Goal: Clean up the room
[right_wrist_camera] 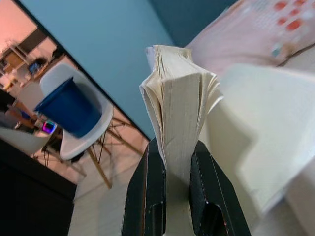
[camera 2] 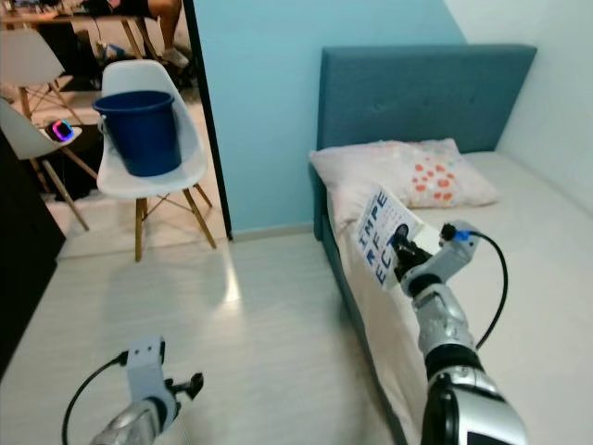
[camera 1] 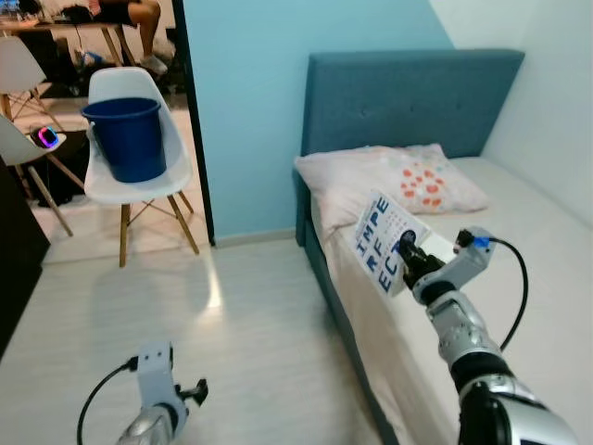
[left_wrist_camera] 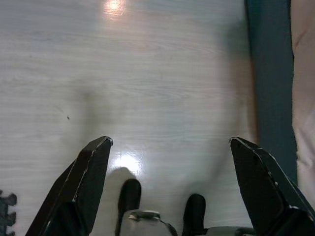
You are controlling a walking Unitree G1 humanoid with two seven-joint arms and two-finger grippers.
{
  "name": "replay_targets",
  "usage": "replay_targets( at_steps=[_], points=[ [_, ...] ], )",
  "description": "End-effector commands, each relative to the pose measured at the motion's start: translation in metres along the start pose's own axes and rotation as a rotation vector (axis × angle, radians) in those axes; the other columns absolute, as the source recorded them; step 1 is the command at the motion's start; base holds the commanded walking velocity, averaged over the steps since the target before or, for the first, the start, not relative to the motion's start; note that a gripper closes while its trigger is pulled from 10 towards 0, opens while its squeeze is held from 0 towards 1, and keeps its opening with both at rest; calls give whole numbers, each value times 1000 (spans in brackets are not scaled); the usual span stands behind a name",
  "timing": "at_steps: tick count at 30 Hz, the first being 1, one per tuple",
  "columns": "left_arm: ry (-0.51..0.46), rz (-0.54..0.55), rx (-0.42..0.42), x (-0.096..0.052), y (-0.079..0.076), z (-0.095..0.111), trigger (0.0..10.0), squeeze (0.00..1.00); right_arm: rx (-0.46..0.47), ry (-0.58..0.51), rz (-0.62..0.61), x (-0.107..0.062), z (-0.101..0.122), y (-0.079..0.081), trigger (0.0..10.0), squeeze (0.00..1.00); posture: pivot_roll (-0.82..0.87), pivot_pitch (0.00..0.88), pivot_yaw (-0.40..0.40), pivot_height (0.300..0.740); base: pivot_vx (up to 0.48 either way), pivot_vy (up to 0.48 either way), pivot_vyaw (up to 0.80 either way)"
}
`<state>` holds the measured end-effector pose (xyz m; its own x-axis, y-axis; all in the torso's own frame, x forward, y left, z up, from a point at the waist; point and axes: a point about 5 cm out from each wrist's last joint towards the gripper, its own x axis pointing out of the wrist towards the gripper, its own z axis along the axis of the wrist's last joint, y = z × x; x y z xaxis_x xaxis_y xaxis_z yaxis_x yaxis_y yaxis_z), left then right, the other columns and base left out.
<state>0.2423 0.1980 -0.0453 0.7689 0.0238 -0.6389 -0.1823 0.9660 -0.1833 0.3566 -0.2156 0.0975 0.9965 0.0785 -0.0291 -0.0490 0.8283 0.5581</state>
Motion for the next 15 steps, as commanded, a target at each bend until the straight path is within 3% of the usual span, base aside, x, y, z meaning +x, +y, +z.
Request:
replay_targets(
  at_steps=[1, 15],
  points=[
    [10, 4, 8, -1, 2, -2, 10000, 0, 7, -31, 14, 2, 9, 1, 10000, 0, 55, 0, -52, 740, 360, 0, 0],
    [13, 7, 15, -1, 4, -3, 10000, 0, 22, -43, 38, 3, 12, 5, 10000, 0, 55, 0, -50, 740, 362, 0, -800]
  ],
)
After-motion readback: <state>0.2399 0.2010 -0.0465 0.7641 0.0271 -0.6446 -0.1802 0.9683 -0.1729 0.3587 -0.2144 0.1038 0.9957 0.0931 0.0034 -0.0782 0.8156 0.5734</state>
